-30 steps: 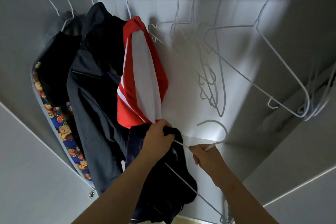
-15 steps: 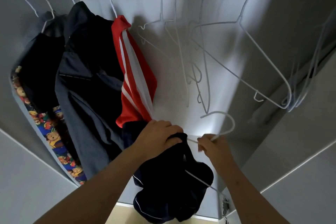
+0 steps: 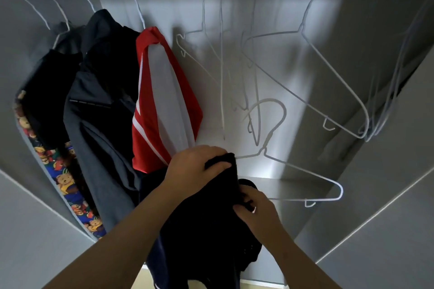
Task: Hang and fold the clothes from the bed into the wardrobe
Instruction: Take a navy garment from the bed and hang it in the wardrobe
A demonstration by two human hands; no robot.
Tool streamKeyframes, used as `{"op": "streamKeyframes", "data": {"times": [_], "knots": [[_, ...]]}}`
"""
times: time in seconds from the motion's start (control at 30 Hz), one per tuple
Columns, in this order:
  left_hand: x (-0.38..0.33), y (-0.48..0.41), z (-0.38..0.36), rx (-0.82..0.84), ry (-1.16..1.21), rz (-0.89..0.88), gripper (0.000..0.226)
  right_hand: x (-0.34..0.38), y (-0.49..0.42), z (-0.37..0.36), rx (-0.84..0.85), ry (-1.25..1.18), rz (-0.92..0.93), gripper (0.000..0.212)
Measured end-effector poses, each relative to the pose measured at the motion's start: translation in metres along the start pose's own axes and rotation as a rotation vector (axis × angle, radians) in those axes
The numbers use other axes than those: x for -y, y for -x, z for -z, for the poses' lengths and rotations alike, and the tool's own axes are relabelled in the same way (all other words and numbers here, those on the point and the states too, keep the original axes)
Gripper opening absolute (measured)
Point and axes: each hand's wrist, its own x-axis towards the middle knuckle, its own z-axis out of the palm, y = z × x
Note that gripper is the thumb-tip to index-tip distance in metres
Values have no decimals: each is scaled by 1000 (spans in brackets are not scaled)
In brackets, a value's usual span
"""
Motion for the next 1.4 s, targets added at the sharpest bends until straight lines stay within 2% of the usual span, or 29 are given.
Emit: {"op": "streamKeyframes", "data": {"times": [0.17,0.23,0.33,0.43,0.57,0.7,0.73,0.8,0.9,1.03,1.2,1.33,1.4], "knots": [[2,4,9,-28,31,40,31,0,-8,0,92,56,0,19],[6,7,15,-70,41,81,26,-4,-7,2,117,0,-60,17],[11,8,27,-140,41,120,27,-13,-3,4,284,-16,-183,15],[16,9,42,-163,43,113,26,-29,3,6,365,299,-251,23],[31,15,63,-188,17,91,27,-45,14,18,345,814,-237,22],[37,25,72,-70,35,64,26,-47,19,25,261,995,-298,19],[37,28,72,-46,25,61,26,-48,18,26,227,1018,-312,12],[41,33,74,-9,-2,53,32,-49,18,28,188,1066,-360,21],[48,40,77,39,-101,82,48,-53,18,29,126,1094,-362,25],[48,42,79,86,-190,94,55,-54,16,28,58,1078,-373,26],[56,46,82,278,-235,117,67,-51,12,37,23,1062,-364,22],[54,47,68,154,-247,114,57,-44,6,36,-7,834,-229,11],[51,46,61,112,-204,139,37,-37,2,32,-30,654,-141,8]]}}
